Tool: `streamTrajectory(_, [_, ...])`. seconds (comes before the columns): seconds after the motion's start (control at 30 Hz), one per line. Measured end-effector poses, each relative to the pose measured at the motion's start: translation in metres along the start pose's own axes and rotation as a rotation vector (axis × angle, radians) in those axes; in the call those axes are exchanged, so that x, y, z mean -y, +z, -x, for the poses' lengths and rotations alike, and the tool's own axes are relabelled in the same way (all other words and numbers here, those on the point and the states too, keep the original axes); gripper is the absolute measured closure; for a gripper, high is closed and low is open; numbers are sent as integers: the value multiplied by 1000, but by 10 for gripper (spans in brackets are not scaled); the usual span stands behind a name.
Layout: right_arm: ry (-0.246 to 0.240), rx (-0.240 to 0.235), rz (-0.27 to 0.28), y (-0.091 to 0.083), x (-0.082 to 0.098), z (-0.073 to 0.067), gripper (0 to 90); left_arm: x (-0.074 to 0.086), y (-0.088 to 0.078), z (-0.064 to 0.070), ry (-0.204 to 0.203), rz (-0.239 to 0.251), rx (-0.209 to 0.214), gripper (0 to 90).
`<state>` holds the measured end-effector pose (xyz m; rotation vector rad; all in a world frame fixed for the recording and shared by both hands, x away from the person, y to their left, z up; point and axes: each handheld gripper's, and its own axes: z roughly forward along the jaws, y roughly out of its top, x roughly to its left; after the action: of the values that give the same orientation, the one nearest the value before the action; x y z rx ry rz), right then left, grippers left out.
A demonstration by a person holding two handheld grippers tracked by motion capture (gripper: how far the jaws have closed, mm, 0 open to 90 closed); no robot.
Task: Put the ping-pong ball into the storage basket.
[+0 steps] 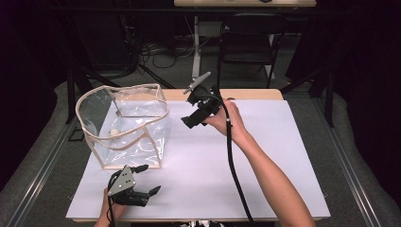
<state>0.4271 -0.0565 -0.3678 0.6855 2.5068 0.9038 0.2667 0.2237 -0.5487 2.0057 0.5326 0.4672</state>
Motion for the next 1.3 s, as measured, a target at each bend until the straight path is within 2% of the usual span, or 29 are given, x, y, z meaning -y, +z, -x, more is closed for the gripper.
streamTrajectory(0.27, [18, 2, 11, 0, 24, -2, 0, 0, -1, 0, -2, 1, -3, 162])
streamTrajectory(0.63, [46, 2, -9, 3, 59, -3, 0, 0, 0, 1, 7, -12, -6, 162])
streamTrajectory(1.3, [78, 21, -23, -1, 102, -9, 0, 0, 0, 1, 5, -8, -3, 162])
